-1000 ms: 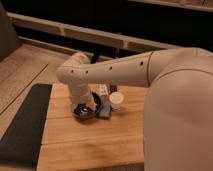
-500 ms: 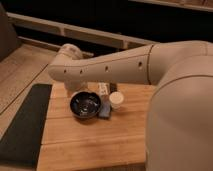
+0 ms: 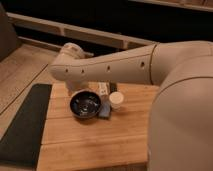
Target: Place the ceramic cup in the ceramic bowl
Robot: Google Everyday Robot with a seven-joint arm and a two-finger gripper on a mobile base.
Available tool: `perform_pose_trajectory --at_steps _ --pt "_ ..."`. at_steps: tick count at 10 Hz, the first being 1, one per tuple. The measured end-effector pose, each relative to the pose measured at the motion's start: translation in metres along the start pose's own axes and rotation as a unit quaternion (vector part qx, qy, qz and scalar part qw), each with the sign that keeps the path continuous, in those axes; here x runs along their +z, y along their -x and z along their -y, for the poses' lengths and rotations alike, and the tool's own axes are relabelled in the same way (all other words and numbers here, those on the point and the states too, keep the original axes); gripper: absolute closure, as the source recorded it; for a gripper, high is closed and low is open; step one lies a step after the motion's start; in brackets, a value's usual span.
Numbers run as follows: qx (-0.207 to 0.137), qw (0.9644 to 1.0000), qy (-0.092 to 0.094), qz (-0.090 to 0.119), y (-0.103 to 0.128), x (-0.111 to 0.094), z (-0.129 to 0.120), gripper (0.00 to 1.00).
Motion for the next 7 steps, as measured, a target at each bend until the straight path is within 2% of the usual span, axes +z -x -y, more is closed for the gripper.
perform_pose_trajectory --at_steps 1,2,3,4,6,7 --pt "0.035 0.9993 -0.012 -0.008 -0.006 0.014 0.038 0.35" --pt "0.056 0.9983 -0.013 -0.009 -0.009 0.019 0.055 0.35" --pt "0.093 0.9956 -0.008 -0.007 -0.012 0.028 0.08 0.35" --pt "0.119 0.9929 -0.001 -0.003 -0.013 0.036 0.094 0.35" --pt "0.171 0.9851 0.019 0.008 -0.015 0.05 0.127 0.35" --pt "0.178 0.9838 0.021 0.011 -0.014 0.052 0.133 0.35"
